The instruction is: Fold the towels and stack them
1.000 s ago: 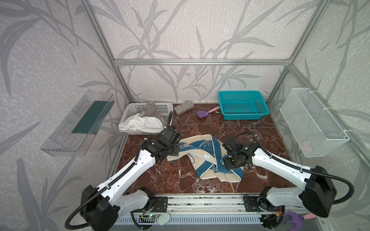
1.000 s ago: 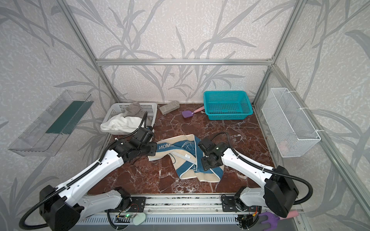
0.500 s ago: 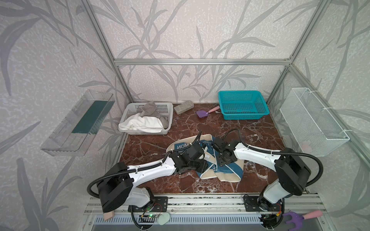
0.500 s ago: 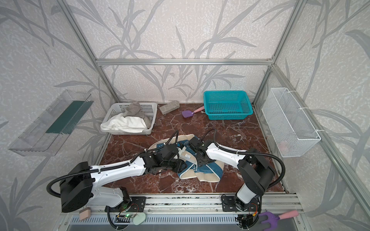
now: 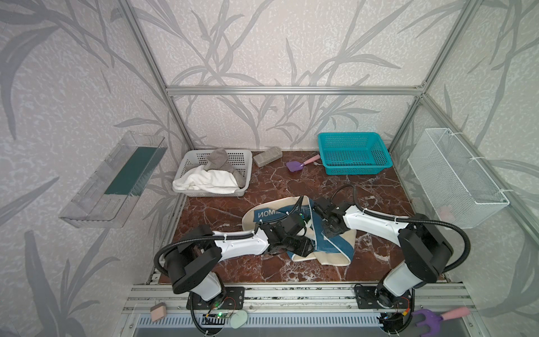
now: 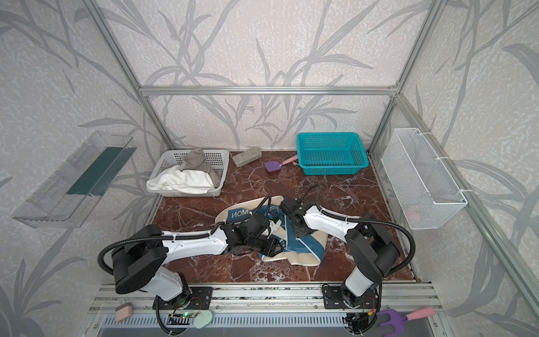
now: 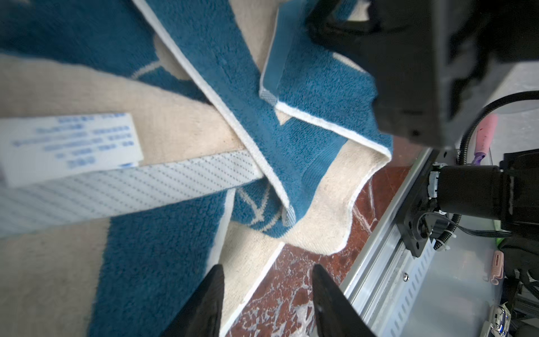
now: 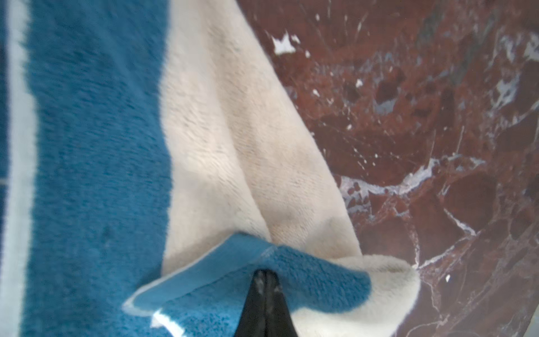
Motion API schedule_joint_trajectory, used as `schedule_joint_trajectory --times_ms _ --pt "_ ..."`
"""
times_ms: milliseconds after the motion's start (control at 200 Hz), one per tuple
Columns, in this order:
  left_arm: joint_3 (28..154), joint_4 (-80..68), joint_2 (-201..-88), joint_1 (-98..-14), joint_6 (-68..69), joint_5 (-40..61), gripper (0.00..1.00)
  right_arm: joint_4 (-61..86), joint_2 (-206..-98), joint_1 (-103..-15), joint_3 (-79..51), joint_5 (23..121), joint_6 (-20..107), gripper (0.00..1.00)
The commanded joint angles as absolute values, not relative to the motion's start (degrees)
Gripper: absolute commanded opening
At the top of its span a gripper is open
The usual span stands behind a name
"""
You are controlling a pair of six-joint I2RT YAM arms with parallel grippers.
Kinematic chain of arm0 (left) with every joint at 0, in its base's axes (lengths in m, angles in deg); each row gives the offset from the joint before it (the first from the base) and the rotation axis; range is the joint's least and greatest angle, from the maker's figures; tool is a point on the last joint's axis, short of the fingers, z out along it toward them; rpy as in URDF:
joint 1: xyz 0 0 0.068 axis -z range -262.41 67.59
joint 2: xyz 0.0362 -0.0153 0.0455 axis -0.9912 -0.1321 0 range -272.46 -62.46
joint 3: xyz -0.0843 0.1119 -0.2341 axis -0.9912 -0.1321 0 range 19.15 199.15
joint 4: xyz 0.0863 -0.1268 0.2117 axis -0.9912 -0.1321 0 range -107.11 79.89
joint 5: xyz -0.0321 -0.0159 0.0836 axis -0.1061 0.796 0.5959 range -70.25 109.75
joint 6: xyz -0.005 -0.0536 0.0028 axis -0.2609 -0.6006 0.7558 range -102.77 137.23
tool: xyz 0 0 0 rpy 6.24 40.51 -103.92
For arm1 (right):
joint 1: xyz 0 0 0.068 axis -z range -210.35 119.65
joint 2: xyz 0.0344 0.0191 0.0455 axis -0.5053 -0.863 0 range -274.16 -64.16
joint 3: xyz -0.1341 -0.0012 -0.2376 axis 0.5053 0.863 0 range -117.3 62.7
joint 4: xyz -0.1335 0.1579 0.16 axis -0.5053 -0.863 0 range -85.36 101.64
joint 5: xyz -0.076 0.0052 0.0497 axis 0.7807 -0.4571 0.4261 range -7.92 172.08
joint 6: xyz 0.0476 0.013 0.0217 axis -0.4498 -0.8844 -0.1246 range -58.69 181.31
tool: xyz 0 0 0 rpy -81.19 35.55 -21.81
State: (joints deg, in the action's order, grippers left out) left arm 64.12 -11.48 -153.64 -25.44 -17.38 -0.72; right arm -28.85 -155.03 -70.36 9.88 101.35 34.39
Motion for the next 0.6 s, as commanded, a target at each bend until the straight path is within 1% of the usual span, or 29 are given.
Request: schedule_joint_trajectory --times_ms 0,150,265,390,530,550,570,595 --pt "67.35 -7.41 -156.38 -25.02 -19.14 -2.99 0.48 -27.63 -149.84 -68.37 13.2 100.11 33.19 0.0" --pt "69.16 -5.03 -160.04 -24.93 -20.87 -4.08 0.38 -24.65 -146.57 -66.23 17.43 96.49 32.41 0.0" --pt "69.68 -3.6 -161.7 -24.93 -21.83 -4.33 0.36 -23.03 -146.51 -65.38 19.49 94.63 31.79 0.0" --pt "70.07 -2.65 -162.71 -24.93 -22.22 -4.24 0.3 -21.94 -146.69 -64.96 20.91 93.69 31.69 0.0" --pt "70.08 -1.1 -163.79 -24.96 -23.08 -4.8 0.26 -21.49 -146.26 -64.51 21.52 93.31 31.78 0.0" --pt "70.04 -0.9 -163.85 -24.97 -23.18 -5.0 0.25 -21.48 -146.1 -64.41 21.51 93.33 31.86 0.0" --pt "70.04 -0.75 -163.87 -24.93 -23.2 -5.1 0.21 -21.55 -146.0 -64.34 21.56 93.31 31.91 0.0" --pt "70.12 -0.76 -163.78 -24.95 -23.2 -5.12 0.11 -21.56 -145.71 -64.22 21.54 93.25 31.95 0.0"
